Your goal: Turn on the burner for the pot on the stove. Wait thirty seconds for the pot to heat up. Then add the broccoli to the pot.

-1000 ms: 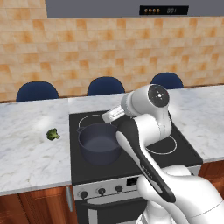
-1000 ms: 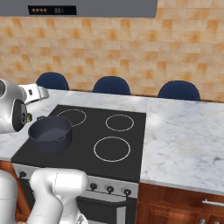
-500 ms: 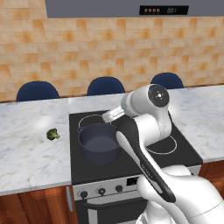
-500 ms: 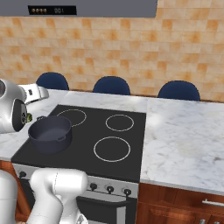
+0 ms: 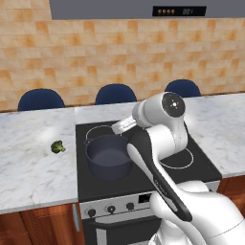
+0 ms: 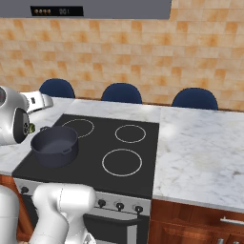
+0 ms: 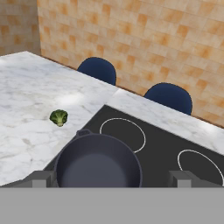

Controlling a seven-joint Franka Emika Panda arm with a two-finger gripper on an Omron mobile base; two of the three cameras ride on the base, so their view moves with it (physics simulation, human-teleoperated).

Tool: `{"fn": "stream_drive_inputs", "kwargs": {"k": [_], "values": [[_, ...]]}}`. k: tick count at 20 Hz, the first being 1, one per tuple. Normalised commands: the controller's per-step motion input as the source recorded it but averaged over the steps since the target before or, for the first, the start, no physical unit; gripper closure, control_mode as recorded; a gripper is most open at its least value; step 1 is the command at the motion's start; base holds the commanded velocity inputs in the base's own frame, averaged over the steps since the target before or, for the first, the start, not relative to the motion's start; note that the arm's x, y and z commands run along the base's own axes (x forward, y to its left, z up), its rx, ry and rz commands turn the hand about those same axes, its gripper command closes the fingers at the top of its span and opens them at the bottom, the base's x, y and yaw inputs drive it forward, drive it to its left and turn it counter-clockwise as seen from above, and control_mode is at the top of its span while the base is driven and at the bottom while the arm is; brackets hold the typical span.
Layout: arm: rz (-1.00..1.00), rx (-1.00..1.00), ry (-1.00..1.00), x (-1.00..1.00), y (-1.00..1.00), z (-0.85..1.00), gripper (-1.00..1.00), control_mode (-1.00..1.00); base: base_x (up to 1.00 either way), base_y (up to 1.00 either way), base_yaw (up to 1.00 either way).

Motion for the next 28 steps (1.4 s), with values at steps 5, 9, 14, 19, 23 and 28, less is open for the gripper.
{"fn": "stream_drive_inputs", "kwargs": {"k": [5, 9, 14, 19, 23, 28], "values": [[0.0, 0.0, 0.0, 0.0, 0.0, 0.0, -1.0, -1.0, 0.0, 0.0, 0.0], [0.0, 0.0, 0.0, 0.0, 0.0, 0.0, -1.0, -1.0, 0.0, 0.0, 0.0], [0.0, 0.0, 0.0, 0.0, 0.0, 0.0, -1.0, -1.0, 0.0, 0.0, 0.0], [0.0, 0.0, 0.0, 0.0, 0.0, 0.0, -1.0, -1.0, 0.0, 0.0, 0.0], [0.0, 0.0, 0.0, 0.0, 0.0, 0.0, -1.0, -1.0, 0.0, 0.0, 0.0], [0.0, 0.0, 0.0, 0.0, 0.0, 0.0, -1.0, -1.0, 0.0, 0.0, 0.0]]}}
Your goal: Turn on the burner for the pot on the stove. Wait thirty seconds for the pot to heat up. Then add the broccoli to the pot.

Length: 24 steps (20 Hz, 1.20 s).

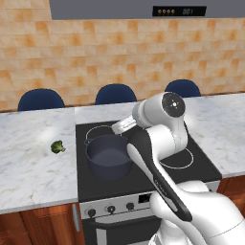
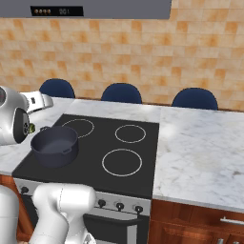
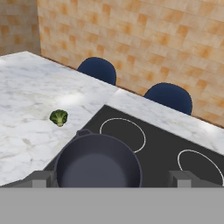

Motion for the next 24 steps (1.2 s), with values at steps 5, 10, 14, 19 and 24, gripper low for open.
{"fn": "stream_drive_inputs", "kwargs": {"k": [5, 10, 14, 19, 24], "values": [[0.0, 0.0, 0.0, 0.0, 0.0, 0.0, -1.0, -1.0, 0.0, 0.0, 0.0], [0.0, 0.0, 0.0, 0.0, 0.0, 0.0, -1.0, -1.0, 0.0, 0.0, 0.0], [0.0, 0.0, 0.0, 0.0, 0.0, 0.0, -1.0, -1.0, 0.0, 0.0, 0.0], [0.0, 0.0, 0.0, 0.0, 0.0, 0.0, -1.0, -1.0, 0.0, 0.0, 0.0], [0.0, 0.0, 0.0, 0.0, 0.0, 0.0, -1.0, -1.0, 0.0, 0.0, 0.0]]}}
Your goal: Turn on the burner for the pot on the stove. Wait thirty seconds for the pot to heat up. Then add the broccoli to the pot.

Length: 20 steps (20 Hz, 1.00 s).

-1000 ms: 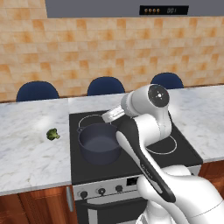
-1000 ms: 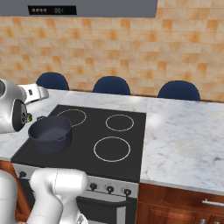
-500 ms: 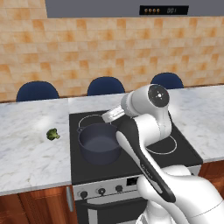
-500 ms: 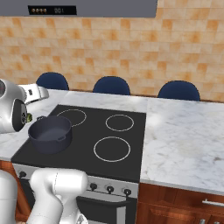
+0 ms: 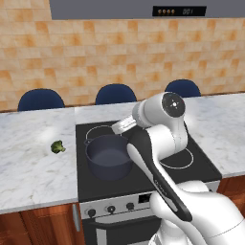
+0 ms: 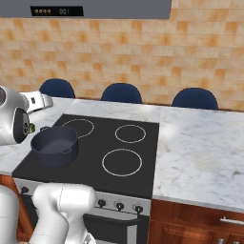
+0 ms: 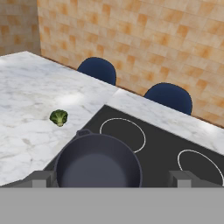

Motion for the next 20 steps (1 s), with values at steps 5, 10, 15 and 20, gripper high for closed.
{"fn": "stream_drive_inputs", "kwargs": {"k": [5, 10, 15, 20], "values": [[0.0, 0.0, 0.0, 0.0, 0.0, 0.0, -1.0, -1.0, 0.0, 0.0, 0.0], [0.0, 0.0, 0.0, 0.0, 0.0, 0.0, -1.0, -1.0, 0.0, 0.0, 0.0], [0.0, 0.0, 0.0, 0.0, 0.0, 0.0, -1.0, -1.0, 0.0, 0.0, 0.0], [0.0, 0.0, 0.0, 0.0, 0.0, 0.0, -1.0, -1.0, 0.0, 0.0, 0.0]]}}
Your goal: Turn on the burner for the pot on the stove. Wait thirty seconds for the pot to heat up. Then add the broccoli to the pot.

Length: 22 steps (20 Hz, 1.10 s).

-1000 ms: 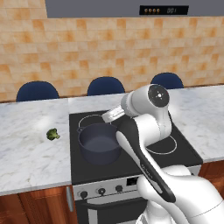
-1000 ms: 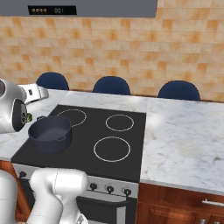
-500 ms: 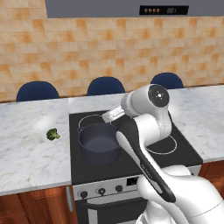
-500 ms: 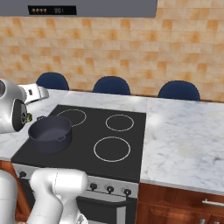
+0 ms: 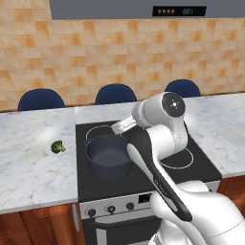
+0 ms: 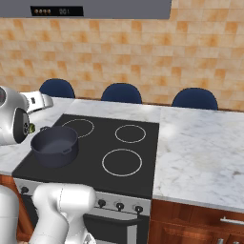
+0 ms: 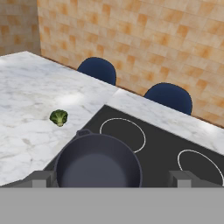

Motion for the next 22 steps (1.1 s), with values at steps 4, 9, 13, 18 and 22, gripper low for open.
{"fn": "stream_drive_inputs", "kwargs": {"k": [4, 9, 13, 18, 22], "values": [[0.0, 0.0, 0.0, 0.0, 0.0, 0.0, -1.0, -1.0, 0.0, 0.0, 0.0], [0.0, 0.0, 0.0, 0.0, 0.0, 0.0, -1.0, -1.0, 0.0, 0.0, 0.0], [0.0, 0.0, 0.0, 0.0, 0.0, 0.0, -1.0, -1.0, 0.0, 0.0, 0.0], [0.0, 0.0, 0.0, 0.0, 0.0, 0.0, -1.0, -1.0, 0.0, 0.0, 0.0], [0.0, 0.0, 0.0, 0.0, 0.0, 0.0, -1.0, -1.0, 0.0, 0.0, 0.0]]}}
